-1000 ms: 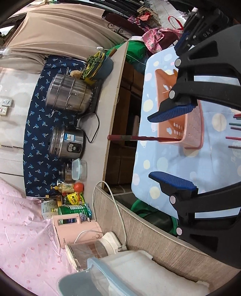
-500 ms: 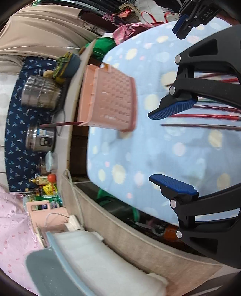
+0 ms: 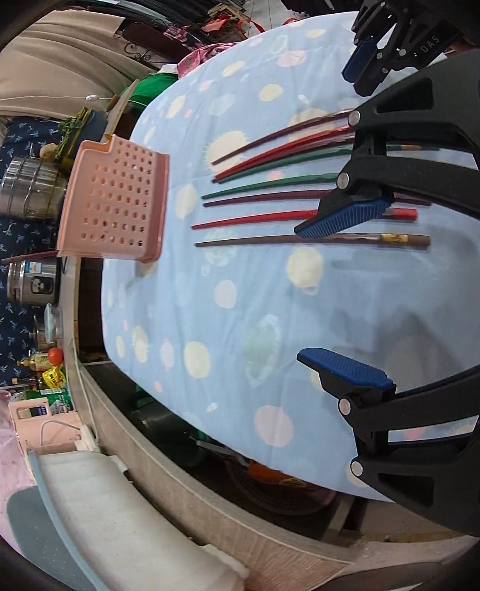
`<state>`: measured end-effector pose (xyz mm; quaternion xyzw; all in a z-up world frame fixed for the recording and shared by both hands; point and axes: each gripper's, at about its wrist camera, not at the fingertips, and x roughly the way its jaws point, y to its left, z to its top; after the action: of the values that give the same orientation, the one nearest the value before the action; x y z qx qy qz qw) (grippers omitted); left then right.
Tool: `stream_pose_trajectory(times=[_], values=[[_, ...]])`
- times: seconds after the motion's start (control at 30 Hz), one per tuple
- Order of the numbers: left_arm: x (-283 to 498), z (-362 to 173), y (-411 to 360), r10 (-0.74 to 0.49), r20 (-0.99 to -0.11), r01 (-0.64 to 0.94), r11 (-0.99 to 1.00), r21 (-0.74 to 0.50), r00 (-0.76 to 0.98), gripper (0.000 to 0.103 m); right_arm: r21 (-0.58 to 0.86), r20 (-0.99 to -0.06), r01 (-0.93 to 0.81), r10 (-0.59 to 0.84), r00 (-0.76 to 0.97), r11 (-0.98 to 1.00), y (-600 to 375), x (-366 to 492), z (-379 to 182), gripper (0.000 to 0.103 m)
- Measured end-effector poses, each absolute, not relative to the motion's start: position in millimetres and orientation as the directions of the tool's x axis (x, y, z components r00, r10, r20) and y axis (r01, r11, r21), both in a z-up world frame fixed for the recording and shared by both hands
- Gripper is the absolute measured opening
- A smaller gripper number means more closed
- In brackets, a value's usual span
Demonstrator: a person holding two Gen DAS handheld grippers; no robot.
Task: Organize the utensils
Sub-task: 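Grasp a brown chopstick with the left tool while the right tool grasps a dark red chopstick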
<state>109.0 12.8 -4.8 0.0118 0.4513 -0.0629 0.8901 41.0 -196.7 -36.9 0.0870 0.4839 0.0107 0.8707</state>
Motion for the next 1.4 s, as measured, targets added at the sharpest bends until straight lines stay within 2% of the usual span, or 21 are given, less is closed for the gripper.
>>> stream_pose_trajectory(times=[0.37,0.43,0.67,1.0,1.17,1.4], values=[[87,-26,15,-0.100,-0.836,0.128,0.991,-0.036,0.539,0.058,0.146,-0.859,0.056,0.099,0.502,0.988,-189,34,-50,0.020],[85,-27,14,-0.097,-0.837,0.131,0.991,-0.031,0.538,0.058,0.145,-0.864,0.057,0.098,0.495,0.988,-188,33,-53,0.015],[77,-32,8,-0.110,-0.844,0.155,0.987,-0.032,0.525,0.058,0.112,-0.862,0.058,0.068,0.502,0.992,-187,27,-55,0.007],[70,-44,-2,-0.122,-0.865,0.185,0.982,-0.034,0.486,0.058,0.125,-0.861,0.063,0.077,0.503,0.990,-189,25,-55,0.007],[70,-51,-2,-0.133,-0.879,0.188,0.981,-0.051,0.457,0.048,0.124,-0.861,0.062,0.076,0.504,0.990,-189,25,-55,0.007],[72,-50,0,-0.154,-0.881,0.193,0.979,-0.073,0.448,0.018,0.119,-0.861,0.060,0.073,0.503,0.991,-189,24,-54,0.007]])
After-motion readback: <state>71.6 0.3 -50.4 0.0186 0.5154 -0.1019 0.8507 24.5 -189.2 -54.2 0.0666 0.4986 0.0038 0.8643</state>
